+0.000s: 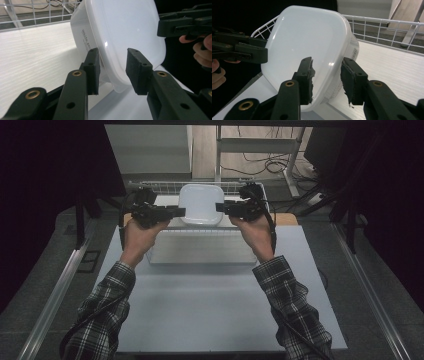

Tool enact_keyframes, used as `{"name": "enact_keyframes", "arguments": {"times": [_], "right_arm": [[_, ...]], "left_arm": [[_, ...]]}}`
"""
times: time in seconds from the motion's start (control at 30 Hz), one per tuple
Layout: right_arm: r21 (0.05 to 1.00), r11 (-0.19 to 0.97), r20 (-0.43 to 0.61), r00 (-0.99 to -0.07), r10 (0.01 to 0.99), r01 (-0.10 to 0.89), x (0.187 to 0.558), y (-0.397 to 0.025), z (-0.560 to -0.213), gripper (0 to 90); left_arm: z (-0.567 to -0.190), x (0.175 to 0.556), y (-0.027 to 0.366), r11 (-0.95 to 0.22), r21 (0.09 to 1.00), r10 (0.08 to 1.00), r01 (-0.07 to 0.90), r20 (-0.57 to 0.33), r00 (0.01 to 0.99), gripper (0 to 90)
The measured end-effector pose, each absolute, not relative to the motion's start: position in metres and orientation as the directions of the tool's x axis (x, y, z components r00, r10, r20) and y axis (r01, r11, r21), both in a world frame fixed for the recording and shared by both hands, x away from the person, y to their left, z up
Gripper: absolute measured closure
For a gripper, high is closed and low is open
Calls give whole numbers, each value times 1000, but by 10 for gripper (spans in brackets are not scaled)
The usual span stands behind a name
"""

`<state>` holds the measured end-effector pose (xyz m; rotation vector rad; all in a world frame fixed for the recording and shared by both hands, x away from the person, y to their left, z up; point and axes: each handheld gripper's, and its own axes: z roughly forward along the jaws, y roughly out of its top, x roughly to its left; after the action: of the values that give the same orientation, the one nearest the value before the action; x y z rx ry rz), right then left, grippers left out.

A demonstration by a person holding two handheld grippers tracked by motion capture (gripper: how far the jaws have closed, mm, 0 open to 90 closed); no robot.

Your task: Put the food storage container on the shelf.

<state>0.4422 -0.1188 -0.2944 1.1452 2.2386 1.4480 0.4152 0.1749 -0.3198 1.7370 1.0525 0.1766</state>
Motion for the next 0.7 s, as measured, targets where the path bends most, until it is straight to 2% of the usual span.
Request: {"name": "enact_keyframes", "arguments": {"times": [0.17,0.43,0.7], "right_arm": [[856,211,177,-651,738,472,447,-118,-296,555],[859,202,174,-637,751,471,451,-117,-298,556],[859,188,180,-625,759,476,455,-116,-299,559]], "left_arm": [[-320,419,174,-55,823,717,565,-361,596,606],[-320,430,175,-45,819,716,572,-373,590,587],[-313,436,171,-79,825,758,559,-314,571,563]]}}
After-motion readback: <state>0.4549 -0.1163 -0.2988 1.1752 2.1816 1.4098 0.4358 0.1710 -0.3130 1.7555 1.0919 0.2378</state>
